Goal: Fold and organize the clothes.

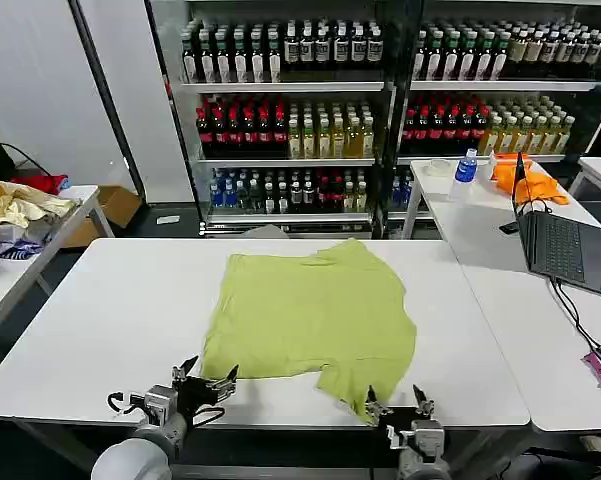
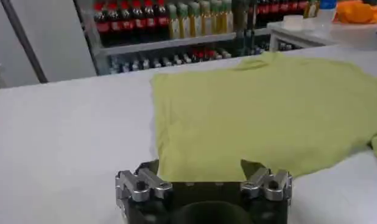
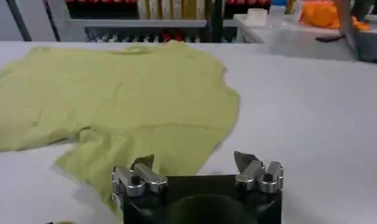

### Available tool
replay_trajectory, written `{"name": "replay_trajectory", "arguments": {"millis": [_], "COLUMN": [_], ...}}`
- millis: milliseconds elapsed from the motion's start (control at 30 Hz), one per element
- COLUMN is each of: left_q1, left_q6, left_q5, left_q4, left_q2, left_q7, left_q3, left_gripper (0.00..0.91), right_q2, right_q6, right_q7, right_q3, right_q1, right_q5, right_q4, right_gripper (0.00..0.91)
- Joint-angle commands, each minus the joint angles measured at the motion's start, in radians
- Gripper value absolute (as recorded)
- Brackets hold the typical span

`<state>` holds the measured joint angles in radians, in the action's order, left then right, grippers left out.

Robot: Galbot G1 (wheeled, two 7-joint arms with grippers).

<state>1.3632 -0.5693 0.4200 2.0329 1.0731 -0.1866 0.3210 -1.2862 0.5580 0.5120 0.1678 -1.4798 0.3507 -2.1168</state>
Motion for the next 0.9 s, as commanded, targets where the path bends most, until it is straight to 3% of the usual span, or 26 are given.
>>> {"name": "replay_trajectory", "arguments": {"millis": [33,133,200,233,267,300,333,367,900], "left_q1": [-0.007,-0.007,-0.005,-0.003,-0.003,-0.002,0.0,0.0,0.019], "left_q6": [-0.007,-0.007,-0.007,-0.007,-0.007,-0.006,-0.006,-0.006,-0.001], "left_q5": [-0.002,-0.002,-0.002,-0.002,-0.002,-0.002,-0.001,-0.001,0.007], "left_q4": [-0.027,-0.03,-0.031,-0.031,-0.03,-0.03,-0.03,-0.03,-0.02], "left_q2": [0.005,0.008,0.009,0.009,0.009,0.008,0.009,0.009,0.006], "left_q7": [-0.002,-0.002,-0.002,-0.002,-0.002,-0.001,-0.001,-0.001,0.005], "left_q3": [-0.018,-0.018,-0.02,-0.022,-0.022,-0.023,-0.024,-0.024,-0.019], "left_gripper": [0.907,0.907,0.655,0.383,0.232,0.02,0.02,0.02,0.02], "right_q2": [-0.007,-0.009,-0.01,-0.01,-0.011,-0.011,-0.011,-0.011,-0.001], "right_q6": [0.007,0.01,0.012,0.012,0.012,0.012,0.011,0.011,0.007], "right_q7": [0.004,0.004,0.006,0.007,0.008,0.008,0.011,0.012,0.008], "right_q3": [-0.045,-0.044,-0.044,-0.044,-0.044,-0.045,-0.046,-0.046,-0.013], "right_q1": [0.005,0.002,-0.002,-0.006,-0.007,-0.009,-0.013,-0.014,-0.05], "right_q5": [0.001,0.004,0.007,0.007,0.007,0.007,0.007,0.007,0.005], "right_q4": [0.024,0.027,0.029,0.032,0.032,0.033,0.033,0.032,-0.013], "right_gripper": [0.907,0.907,0.907,0.867,0.584,0.202,0.06,0.0,0.0]}}
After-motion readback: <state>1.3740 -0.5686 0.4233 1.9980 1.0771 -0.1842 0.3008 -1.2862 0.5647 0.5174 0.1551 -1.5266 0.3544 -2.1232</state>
